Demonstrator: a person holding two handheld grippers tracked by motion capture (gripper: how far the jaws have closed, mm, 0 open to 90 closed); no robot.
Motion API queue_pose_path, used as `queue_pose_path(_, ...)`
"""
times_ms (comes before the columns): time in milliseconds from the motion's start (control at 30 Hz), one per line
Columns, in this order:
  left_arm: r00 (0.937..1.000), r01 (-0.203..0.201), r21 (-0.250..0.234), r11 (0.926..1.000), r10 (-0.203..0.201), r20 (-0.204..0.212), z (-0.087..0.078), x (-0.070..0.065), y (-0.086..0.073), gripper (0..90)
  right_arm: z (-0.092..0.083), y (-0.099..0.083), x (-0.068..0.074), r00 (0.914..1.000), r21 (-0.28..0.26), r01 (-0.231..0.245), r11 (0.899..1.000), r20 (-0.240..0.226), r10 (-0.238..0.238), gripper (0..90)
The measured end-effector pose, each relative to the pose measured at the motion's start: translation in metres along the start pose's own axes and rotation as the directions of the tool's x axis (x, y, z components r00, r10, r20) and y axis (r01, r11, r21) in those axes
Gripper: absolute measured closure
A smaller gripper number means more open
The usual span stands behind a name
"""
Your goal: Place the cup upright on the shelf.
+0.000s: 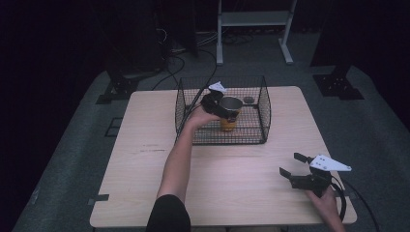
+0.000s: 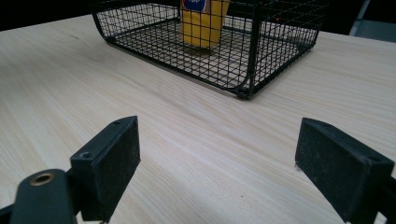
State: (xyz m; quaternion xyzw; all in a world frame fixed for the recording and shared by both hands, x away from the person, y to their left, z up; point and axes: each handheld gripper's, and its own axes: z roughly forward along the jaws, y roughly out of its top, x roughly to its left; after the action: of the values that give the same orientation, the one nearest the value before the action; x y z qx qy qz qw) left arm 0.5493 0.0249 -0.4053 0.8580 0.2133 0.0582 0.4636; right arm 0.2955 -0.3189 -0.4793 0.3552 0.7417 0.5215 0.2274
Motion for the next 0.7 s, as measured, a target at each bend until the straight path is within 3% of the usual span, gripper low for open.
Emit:
queue_pose_path(367, 0.9996, -0.027, 0.045, 0.9986, 0.027, -0.01, 0.0018, -0.0014, 0.0006, 11.5, 0.0, 0.0, 0.0001, 1.0, 0.0, 0.0, 1.0, 0.0, 0.0, 13.0)
queue_pose_path(700, 0.9993, -0.038, 0.055, 0.9978, 0.038, -0.006, 0.0021, -0.0035, 0.0009, 10.1, 0.0, 0.0, 0.0001, 1.0, 0.0, 0.0, 1.0, 0.0, 0.0, 13.0)
